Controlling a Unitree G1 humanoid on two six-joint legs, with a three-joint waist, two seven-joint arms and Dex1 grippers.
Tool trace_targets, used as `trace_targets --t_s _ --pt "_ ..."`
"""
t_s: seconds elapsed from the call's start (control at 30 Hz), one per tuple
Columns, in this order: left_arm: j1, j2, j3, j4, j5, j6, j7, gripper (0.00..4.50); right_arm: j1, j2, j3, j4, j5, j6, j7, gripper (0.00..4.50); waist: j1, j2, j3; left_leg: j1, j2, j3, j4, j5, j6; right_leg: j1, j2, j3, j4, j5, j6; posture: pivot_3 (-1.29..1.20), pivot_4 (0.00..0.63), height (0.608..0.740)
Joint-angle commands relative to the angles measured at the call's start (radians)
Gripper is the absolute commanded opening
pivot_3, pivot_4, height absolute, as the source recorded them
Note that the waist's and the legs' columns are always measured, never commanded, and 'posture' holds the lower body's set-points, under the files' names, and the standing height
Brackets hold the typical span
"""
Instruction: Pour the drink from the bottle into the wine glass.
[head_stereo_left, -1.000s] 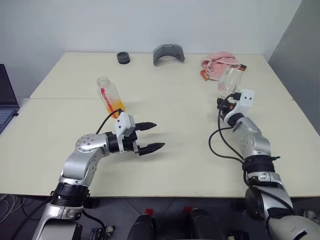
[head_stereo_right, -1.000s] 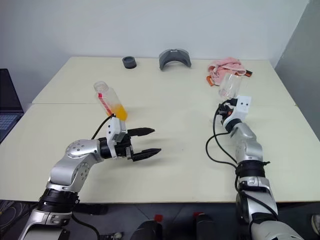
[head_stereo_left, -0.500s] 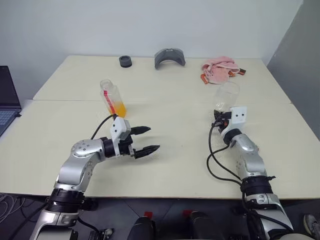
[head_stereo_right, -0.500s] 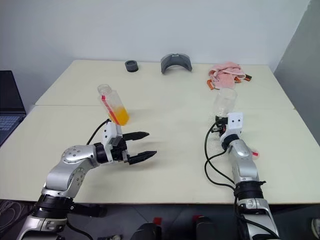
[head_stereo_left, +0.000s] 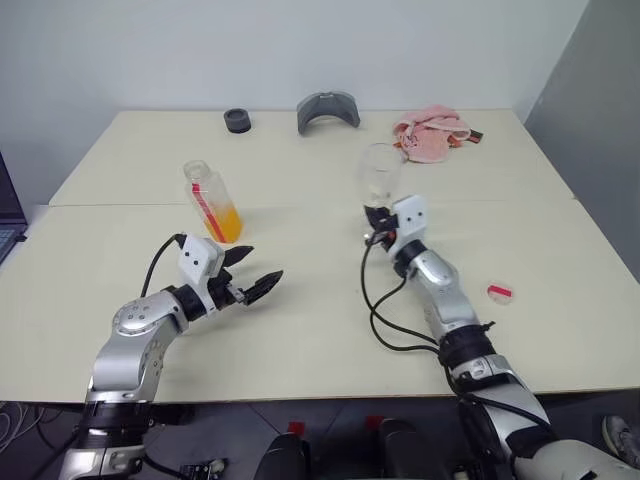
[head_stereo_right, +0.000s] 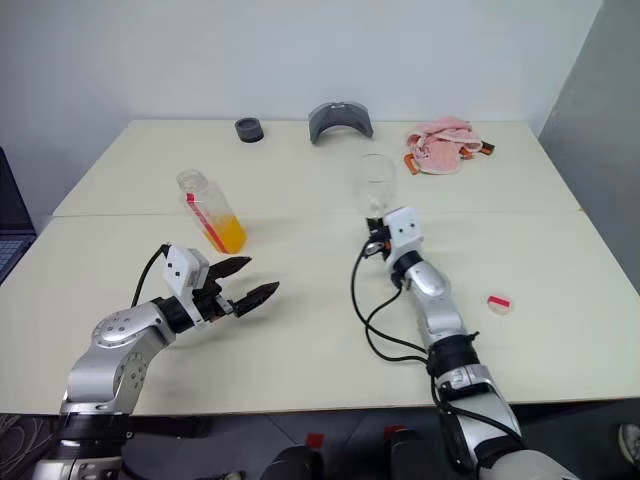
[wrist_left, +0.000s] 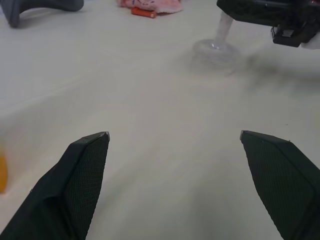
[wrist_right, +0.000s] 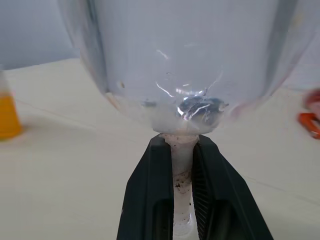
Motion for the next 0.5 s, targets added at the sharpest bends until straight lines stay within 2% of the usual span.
trace_targets --t_s 0.03,0.47,0.5 --pt "0.013 0.016 0.037 -0.089 -0.023 0.023 0.021 4.5 -0.06 0.022 0.033 0.056 -0.023 -0.038 0.041 0.22 0.003 0.0 0.0 0.0 -0.001 0.0 0.0 0.0 0.0 0.0 0.0 0.0 0.0 0.0 0.0 0.0 0.15 0.74" --pt "-0.027 0.015 0.013 -0.205 -0.036 0.147 0.072 4.5 -0.113 0.029 0.029 0.204 -0.05 -0.063 0.051 0.22 0.016 0.0 0.001 0.0 -0.003 -0.001 0.0 0.0 0.0 0.0 0.0 0.0 0.0 0.0 0.0 0.0 0.15 0.74" --pt "-0.03 0.014 0.011 -0.205 -0.035 0.149 0.071 4.5 -0.113 0.029 0.027 0.203 -0.049 -0.063 0.051 0.56 0.016 0.0 0.001 0.0 -0.003 -0.001 0.0 0.0 0.0 0.0 0.0 0.0 0.0 0.0 0.0 0.0 0.15 0.74"
